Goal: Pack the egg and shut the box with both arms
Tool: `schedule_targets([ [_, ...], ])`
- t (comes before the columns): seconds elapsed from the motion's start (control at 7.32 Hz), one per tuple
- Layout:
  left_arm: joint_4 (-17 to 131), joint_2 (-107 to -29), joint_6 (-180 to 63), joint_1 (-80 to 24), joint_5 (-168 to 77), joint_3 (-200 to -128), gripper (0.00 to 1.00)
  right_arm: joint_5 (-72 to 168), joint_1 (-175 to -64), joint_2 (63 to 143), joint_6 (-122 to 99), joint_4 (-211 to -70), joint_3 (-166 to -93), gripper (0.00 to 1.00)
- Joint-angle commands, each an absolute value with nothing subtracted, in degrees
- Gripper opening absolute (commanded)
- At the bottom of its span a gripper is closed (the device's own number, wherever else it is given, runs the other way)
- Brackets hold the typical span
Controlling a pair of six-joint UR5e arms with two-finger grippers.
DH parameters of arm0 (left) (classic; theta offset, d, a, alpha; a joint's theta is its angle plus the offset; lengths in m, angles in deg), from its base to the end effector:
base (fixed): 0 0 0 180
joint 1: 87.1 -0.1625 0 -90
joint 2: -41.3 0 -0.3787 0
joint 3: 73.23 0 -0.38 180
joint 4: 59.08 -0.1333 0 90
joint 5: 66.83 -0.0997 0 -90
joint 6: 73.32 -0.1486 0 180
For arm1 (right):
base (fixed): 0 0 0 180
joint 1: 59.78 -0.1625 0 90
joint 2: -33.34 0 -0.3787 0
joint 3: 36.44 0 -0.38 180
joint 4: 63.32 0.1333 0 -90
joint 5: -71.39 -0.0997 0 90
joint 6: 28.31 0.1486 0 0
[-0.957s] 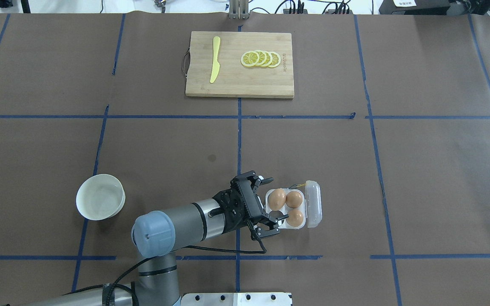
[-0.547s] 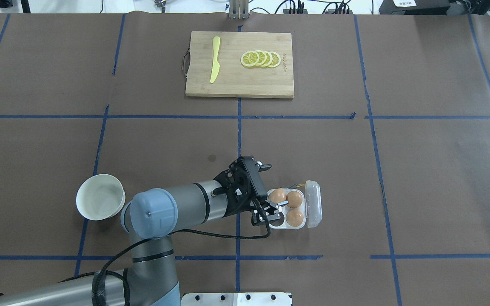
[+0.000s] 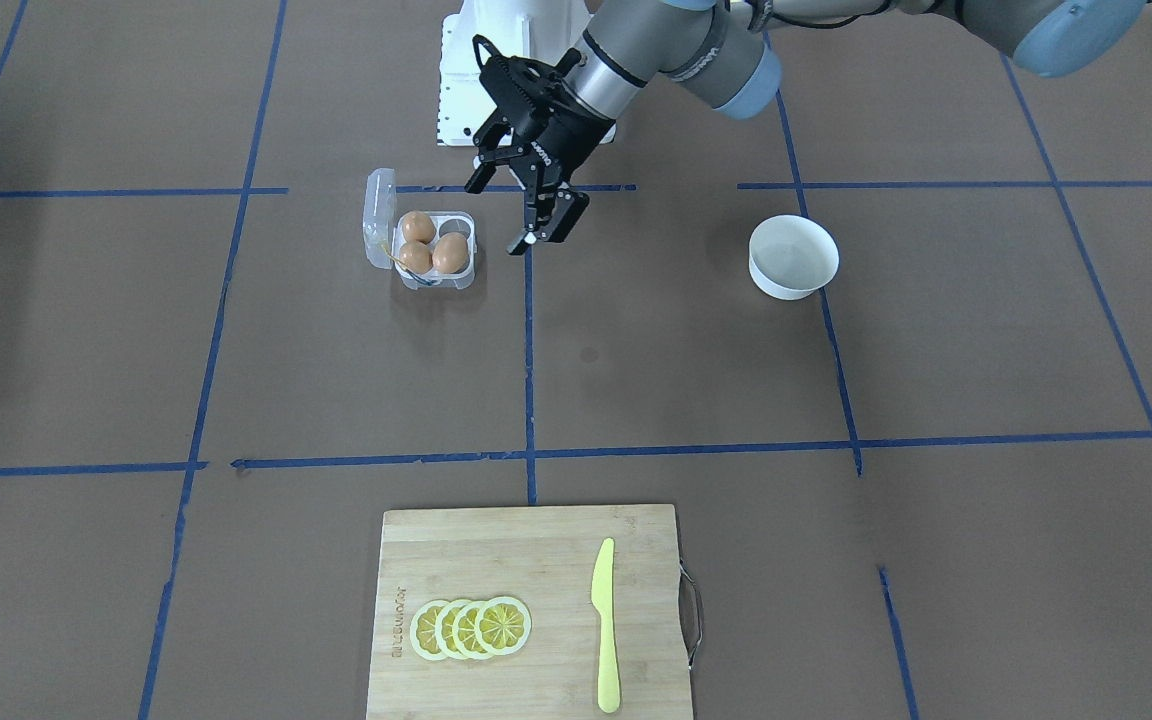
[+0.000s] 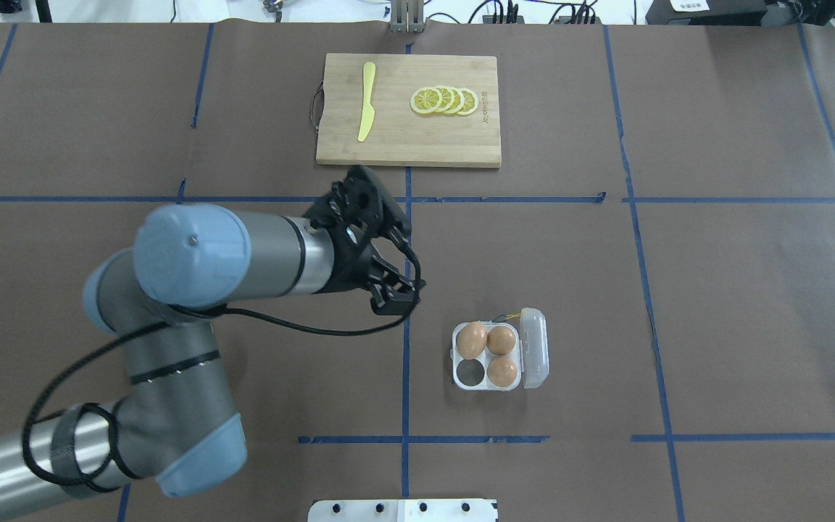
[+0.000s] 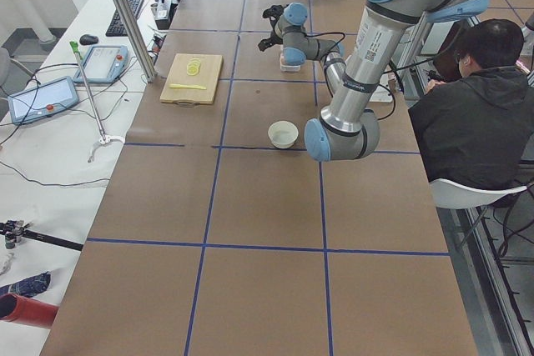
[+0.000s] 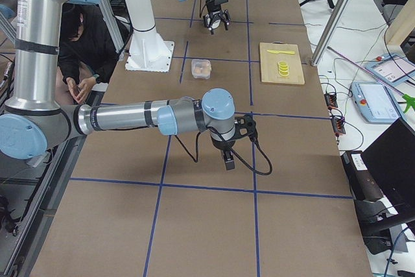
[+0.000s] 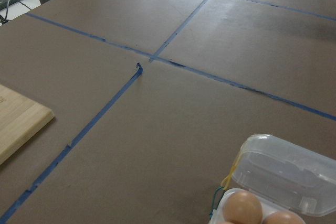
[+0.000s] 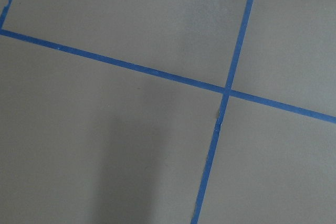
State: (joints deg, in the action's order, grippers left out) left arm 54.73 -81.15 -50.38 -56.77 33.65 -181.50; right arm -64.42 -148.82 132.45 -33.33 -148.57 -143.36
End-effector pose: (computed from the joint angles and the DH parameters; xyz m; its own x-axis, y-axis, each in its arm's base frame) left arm 0.4739 -0.4004 0.1308 0.4077 0.8106 -0.4203 -0.0775 0.4894 0.8686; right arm 0.0194 -0.4367 0.5642 0.6902 -0.2523 0.6782 0.0770 0.9575 0.2779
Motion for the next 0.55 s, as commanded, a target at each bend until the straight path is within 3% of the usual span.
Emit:
schedule_targets([
  [0.0,34.5,-78.8,-50.5,-39.0,42.6,-188.3,1.00,-64.3,-148.8,132.5,-33.4,-148.5,-143.5,1.00],
  [0.27,23.8,-76.3,-53.2,-32.2,45.8,-188.5,1.00,-64.4,-148.8,132.4,-33.2,-148.6,-143.4,1.00],
  [0.41,23.4,-70.6,-56.8,-29.7,45.8,-188.2,1.00,-64.4,-148.8,132.1,-33.3,-148.6,-143.4,1.00],
])
